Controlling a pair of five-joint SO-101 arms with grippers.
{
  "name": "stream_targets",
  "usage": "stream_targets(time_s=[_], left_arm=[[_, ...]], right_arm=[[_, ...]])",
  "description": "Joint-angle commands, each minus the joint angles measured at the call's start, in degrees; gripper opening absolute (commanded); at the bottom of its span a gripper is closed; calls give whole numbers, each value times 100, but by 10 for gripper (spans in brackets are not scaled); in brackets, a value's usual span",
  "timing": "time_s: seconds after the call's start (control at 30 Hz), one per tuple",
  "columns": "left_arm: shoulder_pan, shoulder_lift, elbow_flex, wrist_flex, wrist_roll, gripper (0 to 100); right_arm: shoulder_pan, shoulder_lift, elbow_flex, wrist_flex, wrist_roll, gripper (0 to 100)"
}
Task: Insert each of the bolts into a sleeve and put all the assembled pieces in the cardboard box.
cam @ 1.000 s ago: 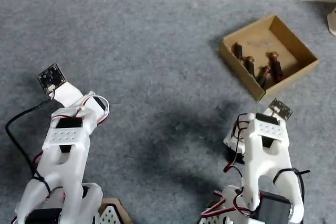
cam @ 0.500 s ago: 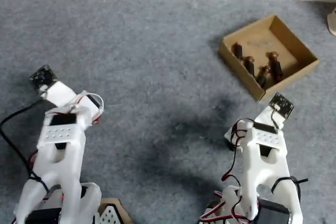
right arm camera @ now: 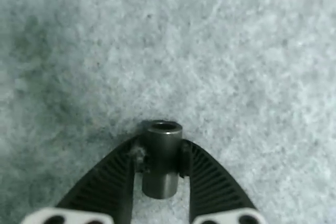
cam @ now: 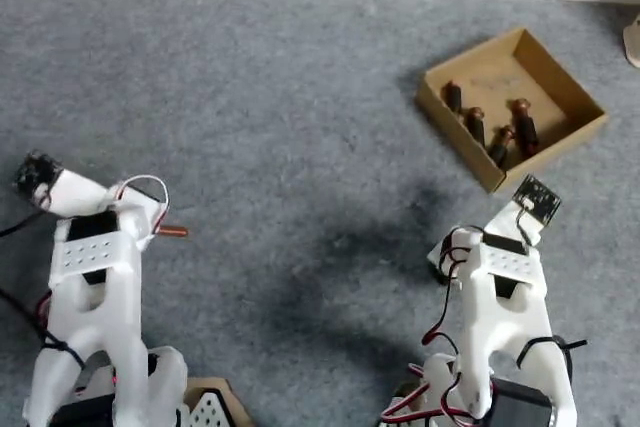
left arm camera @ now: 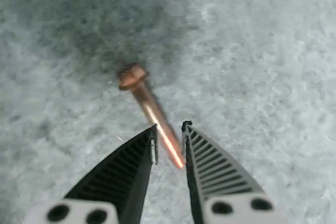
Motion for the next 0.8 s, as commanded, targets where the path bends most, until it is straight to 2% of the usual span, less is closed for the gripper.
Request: stream_targets(time_s=[0.0,0.17,0.27,0.63,0.77], left_arm=[[-145,-215,75,79,501,84],[-382,-198,251,-642,501,84],[-365,-171,277,-624,519,88],[-391,-171,541,-598,2242,88],[-409,-189,769,-598,2444,88]], right_arm=[[-84,-4,-4,-198,62,4],[-92,-4,-4,-207,62,4],[-92,-4,-4,-207,62,4],[-347,-4,-4,-207,88,4],[-347,-4,-4,-207,97,4]])
